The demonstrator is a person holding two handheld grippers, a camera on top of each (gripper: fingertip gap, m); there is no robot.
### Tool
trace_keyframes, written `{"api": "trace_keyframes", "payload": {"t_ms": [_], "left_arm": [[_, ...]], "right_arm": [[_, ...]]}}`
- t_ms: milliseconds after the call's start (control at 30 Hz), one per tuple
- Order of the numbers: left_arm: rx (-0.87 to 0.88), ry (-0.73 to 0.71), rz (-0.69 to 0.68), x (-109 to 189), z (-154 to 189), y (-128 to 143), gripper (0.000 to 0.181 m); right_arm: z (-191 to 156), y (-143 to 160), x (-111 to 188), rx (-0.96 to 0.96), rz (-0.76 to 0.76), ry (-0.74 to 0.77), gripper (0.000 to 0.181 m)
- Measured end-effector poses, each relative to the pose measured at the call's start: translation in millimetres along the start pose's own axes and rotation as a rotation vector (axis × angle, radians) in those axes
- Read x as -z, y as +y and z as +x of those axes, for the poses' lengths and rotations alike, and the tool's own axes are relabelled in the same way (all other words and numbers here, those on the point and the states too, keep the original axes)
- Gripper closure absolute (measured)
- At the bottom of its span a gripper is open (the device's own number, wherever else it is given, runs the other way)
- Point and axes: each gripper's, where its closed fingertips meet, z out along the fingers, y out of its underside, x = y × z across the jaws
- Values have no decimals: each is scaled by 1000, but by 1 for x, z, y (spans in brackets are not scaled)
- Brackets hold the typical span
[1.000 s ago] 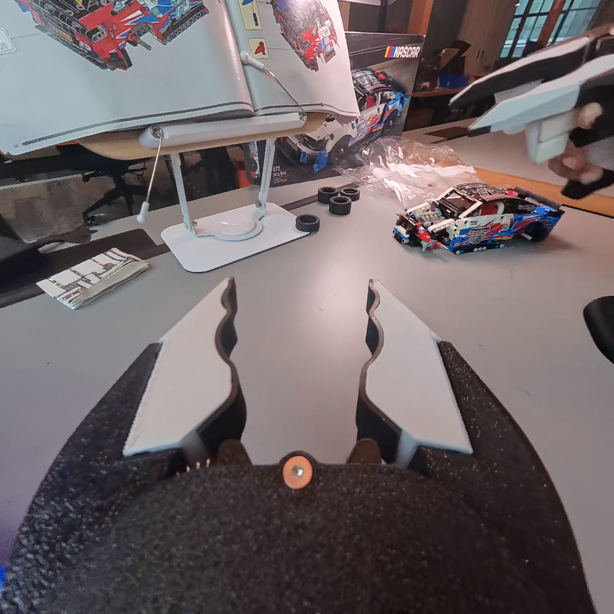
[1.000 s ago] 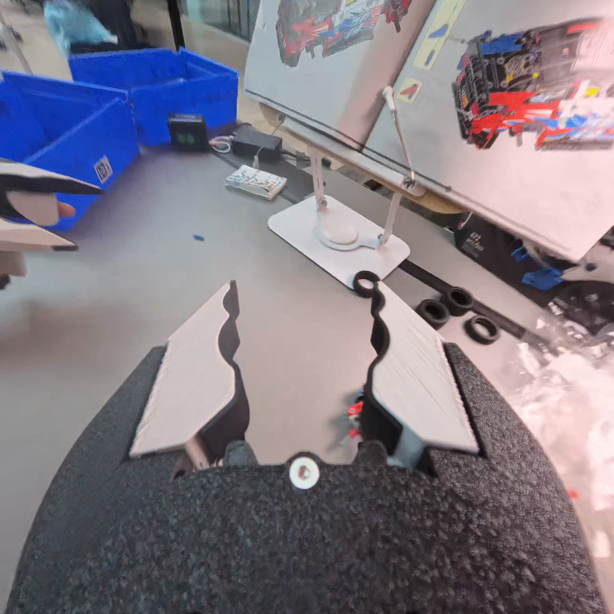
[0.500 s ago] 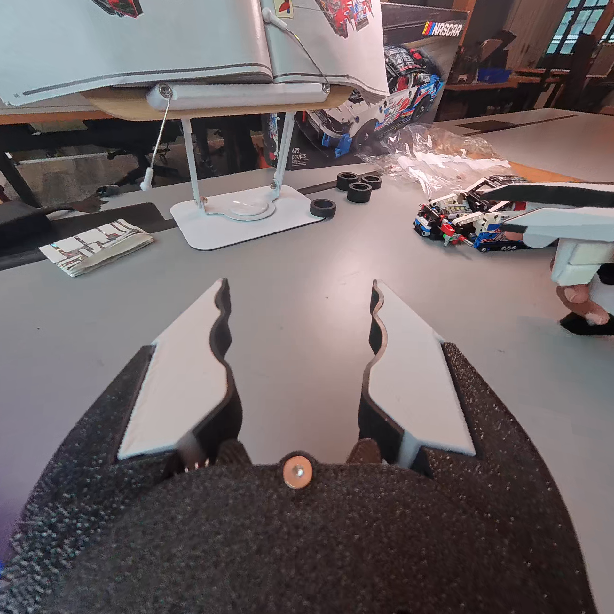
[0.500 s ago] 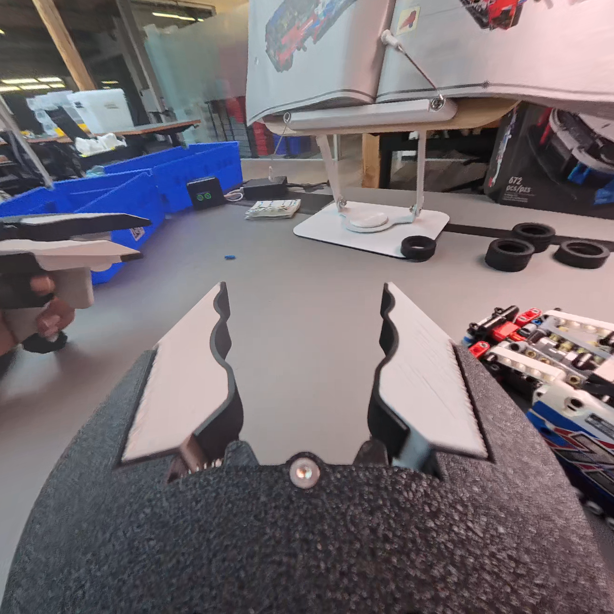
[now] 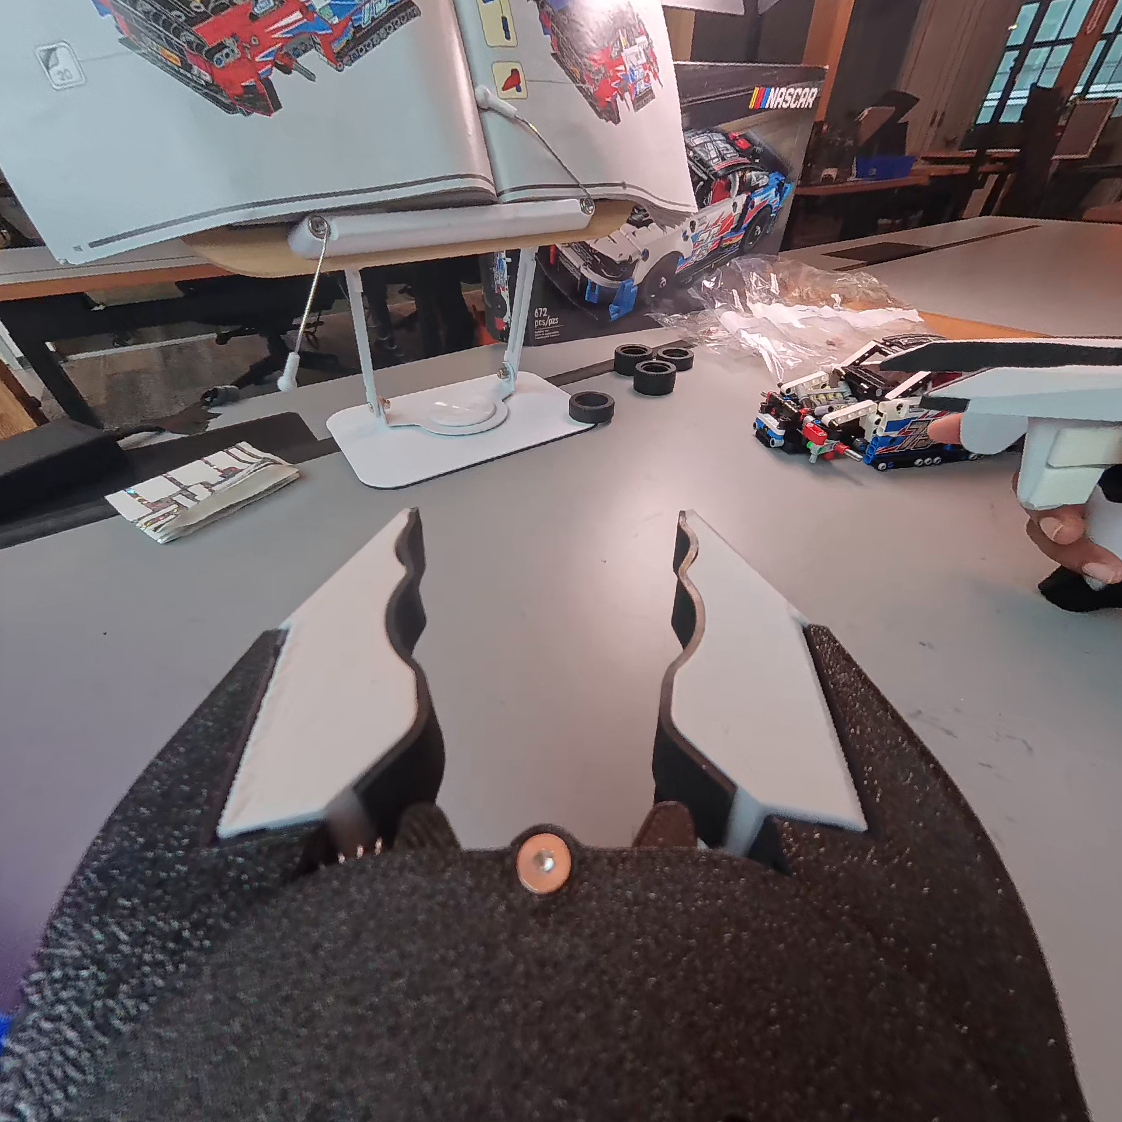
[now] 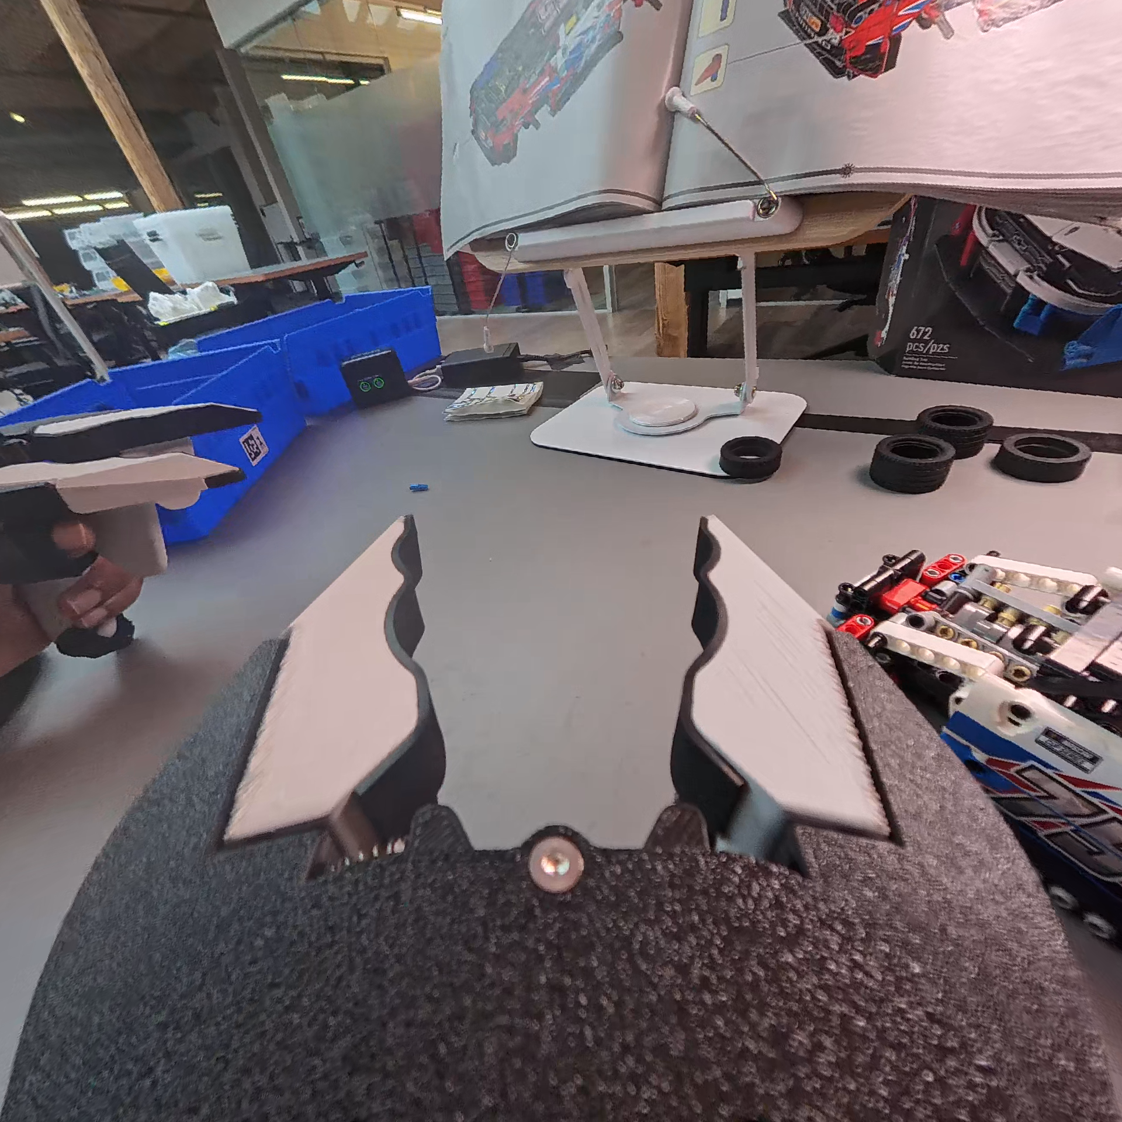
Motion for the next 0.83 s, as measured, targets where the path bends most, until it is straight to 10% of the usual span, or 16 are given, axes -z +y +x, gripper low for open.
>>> {"api": "trace_keyframes", "payload": {"t_ms": [33, 500, 633, 833], "left_arm": [[2, -1, 5, 1, 0, -1, 100], [-20, -56, -9, -5, -5, -1, 111], [-47, -103, -94, -31, -11, 7, 121], [-213, -201, -194, -80, -7, 12, 176]], "right_arm": [[0, 0, 0, 30, -2, 15, 91], [-7, -3, -1, 245, -53, 135, 92], [-63, -29, 0, 299, 8, 29, 102], [-204, -35, 2, 404, -16, -322, 181]]}}
